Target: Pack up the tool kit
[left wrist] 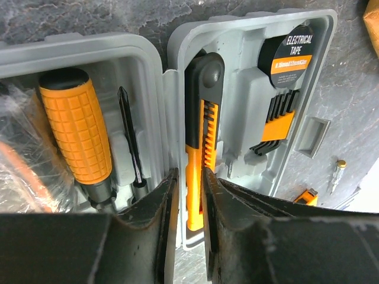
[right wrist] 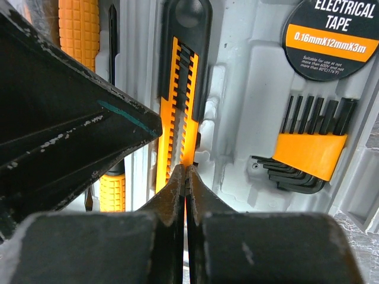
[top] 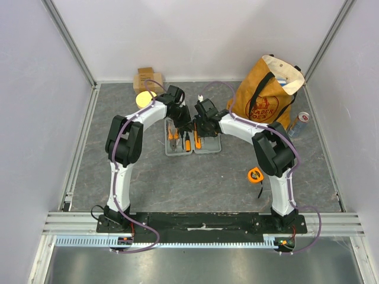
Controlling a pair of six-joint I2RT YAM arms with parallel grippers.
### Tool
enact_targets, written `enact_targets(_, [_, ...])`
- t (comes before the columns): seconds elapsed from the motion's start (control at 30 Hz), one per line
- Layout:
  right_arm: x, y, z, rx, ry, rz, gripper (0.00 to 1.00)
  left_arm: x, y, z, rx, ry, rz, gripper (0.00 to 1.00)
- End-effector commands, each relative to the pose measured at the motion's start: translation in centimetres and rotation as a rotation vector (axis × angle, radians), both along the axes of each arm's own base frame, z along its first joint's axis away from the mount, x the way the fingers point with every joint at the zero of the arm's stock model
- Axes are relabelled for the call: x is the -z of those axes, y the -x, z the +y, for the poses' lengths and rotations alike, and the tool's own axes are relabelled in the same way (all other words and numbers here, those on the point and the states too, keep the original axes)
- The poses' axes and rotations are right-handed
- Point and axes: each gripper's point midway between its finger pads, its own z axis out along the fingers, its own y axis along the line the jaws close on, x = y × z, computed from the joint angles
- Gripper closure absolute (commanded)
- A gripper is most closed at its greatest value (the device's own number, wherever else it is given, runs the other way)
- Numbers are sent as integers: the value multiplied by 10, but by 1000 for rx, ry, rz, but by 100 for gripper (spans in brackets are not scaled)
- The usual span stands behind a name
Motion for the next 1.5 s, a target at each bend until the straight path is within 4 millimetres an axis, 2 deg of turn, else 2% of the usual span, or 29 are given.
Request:
enact_targets(0.0, [70, 38, -30, 2, 180, 165, 100, 3, -2, 1, 40, -60, -32, 73])
enact_targets(0.1, [58, 32, -29, 10, 187, 122, 100, 3, -2, 2, 39, -74, -37, 75])
enact_targets(0.2, [30, 16, -22, 20, 163, 51, 99, 4, -4, 6, 38, -110, -37, 79])
enact_targets(0.33, [-8, -1, -15, 41, 122, -35, 92, 1, -6, 8, 41, -136, -40, 81])
enact_targets(0.5, [-45, -13, -10, 50, 75, -121, 78, -26, -16, 13, 12, -147, -113, 82])
enact_targets(0.57, [-51, -15, -7, 39, 57, -135, 74, -42, -21, 14, -2, -146, -152, 82])
enact_targets(0.63, [-51, -16, -4, 30, 51, -137, 70, -57, -24, 18, -25, -145, -183, 82])
enact_targets(0.83, [-53, -14, 5, 1, 32, -155, 69, -96, -28, 26, -80, -121, -260, 83])
enact_targets(0.97, [-55, -14, 13, -23, 25, -165, 69, -112, -26, 31, -95, -99, -284, 83])
enact_targets(1.1, [-41, -11, 15, -32, 50, -145, 69, -115, -22, 39, -105, -90, -277, 83])
enact_targets(1.23, [-21, -4, 12, -46, 92, -109, 72, -106, -18, 49, -120, -93, -256, 83])
enact_targets(1.47, [11, 11, -1, -66, 223, -36, 75, -98, -10, 67, -138, -107, -238, 83])
